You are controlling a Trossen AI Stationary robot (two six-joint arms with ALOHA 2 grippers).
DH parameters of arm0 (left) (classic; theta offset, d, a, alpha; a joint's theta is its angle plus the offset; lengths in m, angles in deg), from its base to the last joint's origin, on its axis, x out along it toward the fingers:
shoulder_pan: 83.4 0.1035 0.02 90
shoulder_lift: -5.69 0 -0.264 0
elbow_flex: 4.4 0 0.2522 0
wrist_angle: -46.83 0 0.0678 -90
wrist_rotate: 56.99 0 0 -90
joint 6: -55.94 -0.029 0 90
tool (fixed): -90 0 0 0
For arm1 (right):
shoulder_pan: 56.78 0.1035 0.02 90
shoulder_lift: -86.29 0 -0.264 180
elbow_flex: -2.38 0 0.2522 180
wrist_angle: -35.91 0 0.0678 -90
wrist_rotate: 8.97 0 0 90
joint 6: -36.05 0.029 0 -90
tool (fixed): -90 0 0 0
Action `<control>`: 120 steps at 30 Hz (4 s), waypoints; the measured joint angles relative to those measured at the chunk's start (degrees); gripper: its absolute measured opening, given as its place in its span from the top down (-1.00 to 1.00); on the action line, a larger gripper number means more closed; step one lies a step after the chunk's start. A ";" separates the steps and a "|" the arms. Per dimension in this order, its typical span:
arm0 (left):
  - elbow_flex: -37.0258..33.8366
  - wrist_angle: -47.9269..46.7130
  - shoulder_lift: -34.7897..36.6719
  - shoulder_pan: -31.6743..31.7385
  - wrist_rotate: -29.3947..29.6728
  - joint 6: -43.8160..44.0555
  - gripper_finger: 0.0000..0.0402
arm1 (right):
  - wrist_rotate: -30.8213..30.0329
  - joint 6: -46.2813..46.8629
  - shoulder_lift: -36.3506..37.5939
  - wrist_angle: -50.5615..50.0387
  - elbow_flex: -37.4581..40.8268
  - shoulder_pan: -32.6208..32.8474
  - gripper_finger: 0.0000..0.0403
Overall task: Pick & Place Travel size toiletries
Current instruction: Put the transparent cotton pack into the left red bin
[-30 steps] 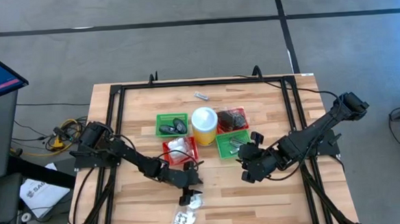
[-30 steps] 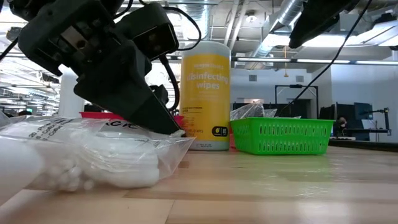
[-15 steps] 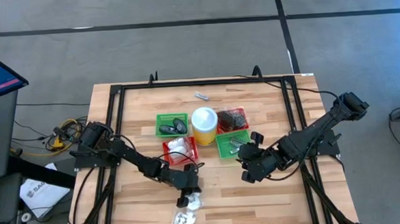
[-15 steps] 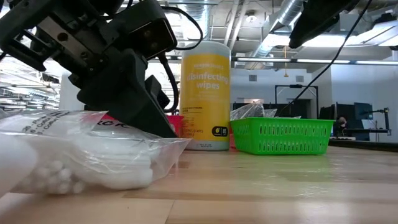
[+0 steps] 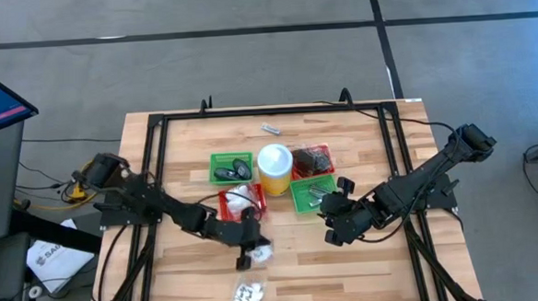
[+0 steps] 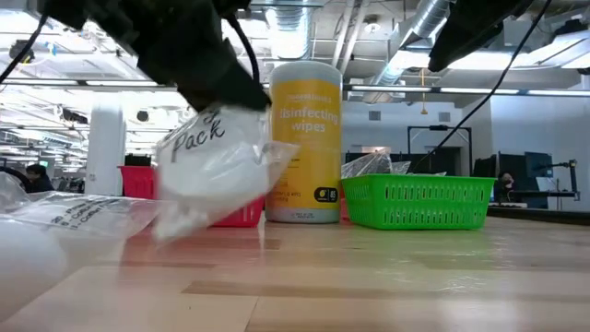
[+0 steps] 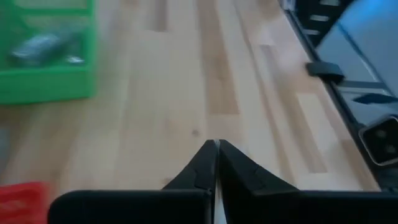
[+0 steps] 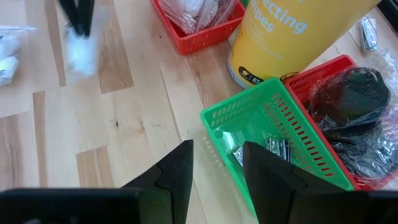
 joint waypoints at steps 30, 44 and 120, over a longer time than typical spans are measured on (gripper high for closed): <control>0.00 -21.76 15.51 6.51 21.59 -11.74 1.00 | 0.00 0.00 0.02 0.01 0.00 0.00 0.36; 0.00 -29.07 15.83 12.66 21.50 -15.08 1.00 | -0.83 -0.07 0.02 0.00 0.00 -0.04 0.36; -4.31 -18.40 16.96 14.76 9.07 -6.89 0.03 | -1.05 -1.36 -0.03 1.31 0.02 -0.02 0.36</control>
